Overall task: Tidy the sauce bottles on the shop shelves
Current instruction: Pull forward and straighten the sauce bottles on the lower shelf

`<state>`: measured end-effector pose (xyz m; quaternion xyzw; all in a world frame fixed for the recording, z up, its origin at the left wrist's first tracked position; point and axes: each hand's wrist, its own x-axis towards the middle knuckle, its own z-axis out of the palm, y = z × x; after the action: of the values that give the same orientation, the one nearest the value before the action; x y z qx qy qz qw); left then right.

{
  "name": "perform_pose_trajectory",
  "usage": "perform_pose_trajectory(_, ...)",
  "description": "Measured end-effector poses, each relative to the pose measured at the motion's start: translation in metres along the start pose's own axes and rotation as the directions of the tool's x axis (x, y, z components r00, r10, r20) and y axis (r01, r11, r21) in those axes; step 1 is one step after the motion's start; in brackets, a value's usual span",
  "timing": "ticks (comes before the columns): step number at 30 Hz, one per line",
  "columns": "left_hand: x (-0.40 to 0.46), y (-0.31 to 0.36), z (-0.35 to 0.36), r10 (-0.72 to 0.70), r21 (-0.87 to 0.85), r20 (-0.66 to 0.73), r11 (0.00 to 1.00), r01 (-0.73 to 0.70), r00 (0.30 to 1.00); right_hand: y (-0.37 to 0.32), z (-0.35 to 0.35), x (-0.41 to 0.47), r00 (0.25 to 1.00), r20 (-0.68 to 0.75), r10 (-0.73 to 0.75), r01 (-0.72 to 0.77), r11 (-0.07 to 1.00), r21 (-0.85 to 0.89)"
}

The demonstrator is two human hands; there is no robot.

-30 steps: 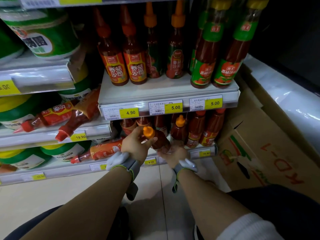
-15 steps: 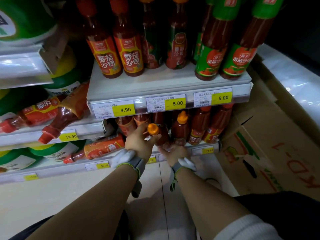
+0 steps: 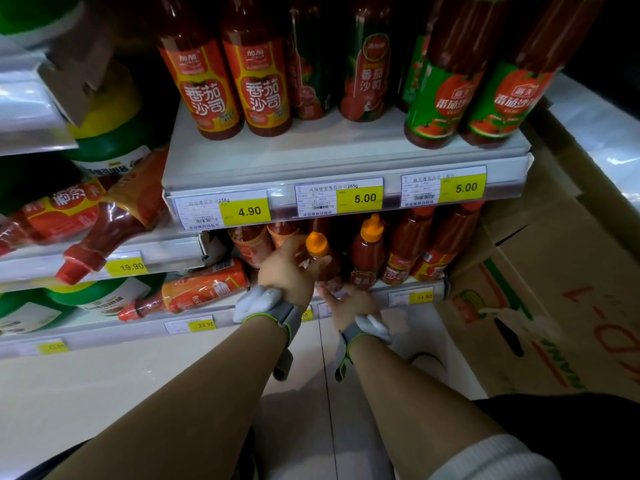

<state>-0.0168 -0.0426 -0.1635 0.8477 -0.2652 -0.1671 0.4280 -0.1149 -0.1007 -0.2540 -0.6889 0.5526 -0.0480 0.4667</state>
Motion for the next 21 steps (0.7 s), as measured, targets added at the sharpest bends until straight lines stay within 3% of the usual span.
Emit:
perform_pose_trajectory(8, 0.013, 0.009, 0.012, -0.058, 0.102, -0.048, 0.993, 0.063, 0.997, 0.003, 0.001, 0.002, 0.999, 0.025, 0.037, -0.035, 0.996, -0.087)
perform_pose_trajectory(13, 0.014, 0.009, 0.008, -0.050, 0.114, 0.030, 0.992, 0.047, 0.998, 0.001, -0.001, 0.004, 0.995, 0.092, 0.040, -0.028, 0.991, -0.130)
perform_pose_trajectory(16, 0.008, 0.009, 0.002, -0.024, 0.111, 0.086, 0.994, 0.015, 0.996, -0.003, -0.002, 0.000, 0.995, 0.082, 0.051, -0.045, 0.997, -0.068)
perform_pose_trajectory(21, -0.011, 0.009, -0.016, 0.011, 0.154, 0.182, 0.987, -0.040, 0.983, -0.014, -0.012, -0.008, 0.996, 0.092, -0.015, 0.028, 0.990, -0.139)
